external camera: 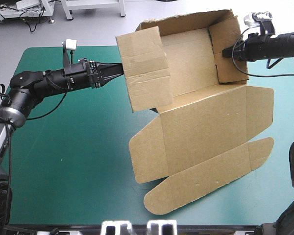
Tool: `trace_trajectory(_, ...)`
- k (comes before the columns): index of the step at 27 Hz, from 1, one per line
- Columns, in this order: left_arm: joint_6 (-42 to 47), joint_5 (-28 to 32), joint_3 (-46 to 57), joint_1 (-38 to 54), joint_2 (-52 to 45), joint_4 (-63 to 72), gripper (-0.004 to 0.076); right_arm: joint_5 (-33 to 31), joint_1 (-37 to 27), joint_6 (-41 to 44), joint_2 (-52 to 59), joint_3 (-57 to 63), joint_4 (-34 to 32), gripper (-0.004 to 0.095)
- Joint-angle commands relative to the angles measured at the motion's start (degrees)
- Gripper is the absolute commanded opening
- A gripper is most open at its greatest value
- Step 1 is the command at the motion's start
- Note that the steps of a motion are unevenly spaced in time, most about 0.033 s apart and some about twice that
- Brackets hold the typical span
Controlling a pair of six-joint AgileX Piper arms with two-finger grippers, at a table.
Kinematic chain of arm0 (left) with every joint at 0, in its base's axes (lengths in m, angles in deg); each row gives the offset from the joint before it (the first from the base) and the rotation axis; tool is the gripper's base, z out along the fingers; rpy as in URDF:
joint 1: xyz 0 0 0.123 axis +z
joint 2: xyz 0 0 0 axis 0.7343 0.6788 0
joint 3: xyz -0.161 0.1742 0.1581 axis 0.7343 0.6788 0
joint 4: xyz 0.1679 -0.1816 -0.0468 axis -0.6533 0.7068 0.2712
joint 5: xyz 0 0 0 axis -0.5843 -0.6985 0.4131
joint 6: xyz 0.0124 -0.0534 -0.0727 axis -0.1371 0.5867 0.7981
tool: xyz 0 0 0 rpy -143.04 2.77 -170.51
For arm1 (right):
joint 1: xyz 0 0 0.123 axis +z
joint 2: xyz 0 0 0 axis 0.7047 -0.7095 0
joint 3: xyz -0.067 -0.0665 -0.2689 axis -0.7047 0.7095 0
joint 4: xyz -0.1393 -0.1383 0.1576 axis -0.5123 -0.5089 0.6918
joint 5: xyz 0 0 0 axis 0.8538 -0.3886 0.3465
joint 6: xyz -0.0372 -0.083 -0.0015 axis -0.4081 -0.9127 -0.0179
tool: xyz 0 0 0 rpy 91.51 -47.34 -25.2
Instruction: Fold the box
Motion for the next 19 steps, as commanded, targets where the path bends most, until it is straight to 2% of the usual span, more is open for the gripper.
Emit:
trace_trajectory(1,1.28,-6.04,-1.84,-0.42,-2.55,4.52,0.0403,4.34,2.50,2.13,2.78,-1.61,0.52,-0.0024)
trace_trajectory(7,1.94,-6.04,-1.84,-0.42,-2.55,2.77,0.0413,9.07,6.53,3.79,2.78,-1.61,-0.70,-0.0024)
trace_trajectory(13,2.05,-5.12,-1.84,-0.42,-2.55,0.43,0.0413,12.33,10.02,7.28,2.74,-1.61,-5.14,-0.0024)
trace_trajectory(19,3.18,5.06,-1.84,-0.42,-2.55,-5.32,0.0413,15.51,11.68,10.68,2.74,-1.61,-7.67,-0.0024)
